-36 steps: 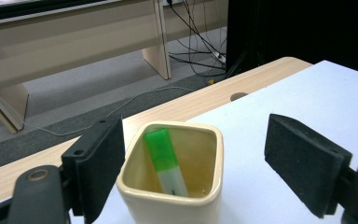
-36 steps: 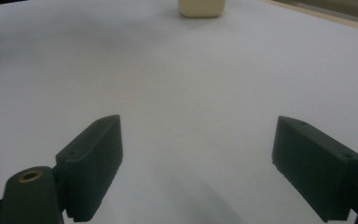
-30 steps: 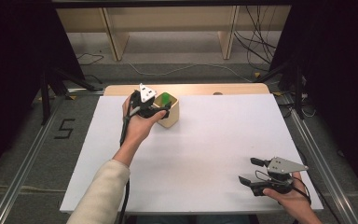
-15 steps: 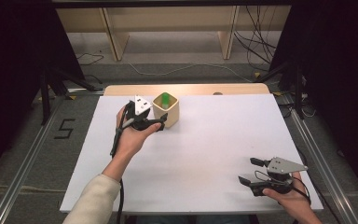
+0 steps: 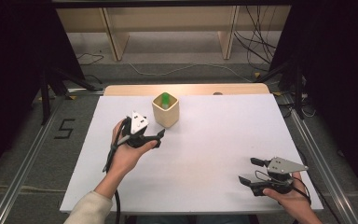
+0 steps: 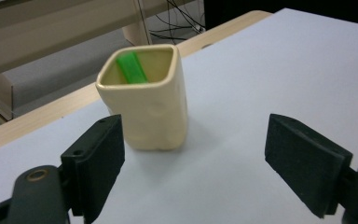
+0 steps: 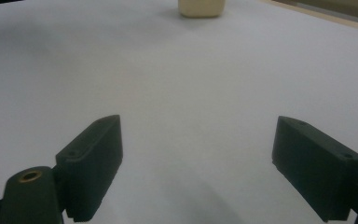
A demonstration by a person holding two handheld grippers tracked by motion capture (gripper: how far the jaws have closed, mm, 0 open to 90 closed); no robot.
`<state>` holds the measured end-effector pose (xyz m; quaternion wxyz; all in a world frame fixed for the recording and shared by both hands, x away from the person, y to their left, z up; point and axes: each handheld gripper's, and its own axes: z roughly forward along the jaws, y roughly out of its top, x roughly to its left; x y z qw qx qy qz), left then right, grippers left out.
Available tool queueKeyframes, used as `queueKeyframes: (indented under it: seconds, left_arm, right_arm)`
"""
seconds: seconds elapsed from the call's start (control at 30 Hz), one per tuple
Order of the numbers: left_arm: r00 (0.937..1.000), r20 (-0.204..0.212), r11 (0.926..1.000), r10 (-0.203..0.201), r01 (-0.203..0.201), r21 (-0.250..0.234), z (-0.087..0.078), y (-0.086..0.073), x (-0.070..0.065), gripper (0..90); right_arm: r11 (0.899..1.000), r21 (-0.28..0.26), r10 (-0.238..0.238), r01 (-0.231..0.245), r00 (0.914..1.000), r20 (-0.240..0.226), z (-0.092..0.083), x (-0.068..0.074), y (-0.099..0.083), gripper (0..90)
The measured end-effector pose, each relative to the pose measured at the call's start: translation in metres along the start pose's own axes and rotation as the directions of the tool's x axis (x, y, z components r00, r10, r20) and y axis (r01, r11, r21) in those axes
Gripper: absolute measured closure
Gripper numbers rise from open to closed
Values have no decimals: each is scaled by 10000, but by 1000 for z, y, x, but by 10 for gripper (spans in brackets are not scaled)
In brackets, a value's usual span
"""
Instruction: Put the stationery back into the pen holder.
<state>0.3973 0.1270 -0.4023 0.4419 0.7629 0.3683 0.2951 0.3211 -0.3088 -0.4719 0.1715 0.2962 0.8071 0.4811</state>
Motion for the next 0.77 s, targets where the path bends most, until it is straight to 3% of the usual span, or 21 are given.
queueKeyframes:
  seconds: [0.27, 0.47, 0.77]
  left_arm:
    - [9980, 604, 9998, 182, -189, 111, -18, -41, -14, 186]
    - [9943, 1046, 9998, -198, 190, 79, -31, -74, -25, 184]
    - [9942, 1076, 9987, -94, 39, 509, -28, -87, -28, 175]
  right_arm:
    - [10000, 59, -10, 10, 10000, -5, 0, 0, 0, 171]
    - [9999, 51, -97, 97, 9999, -27, 1, 0, 0, 171]
    - [9999, 144, -93, 94, 9999, -60, 1, -1, -1, 171]
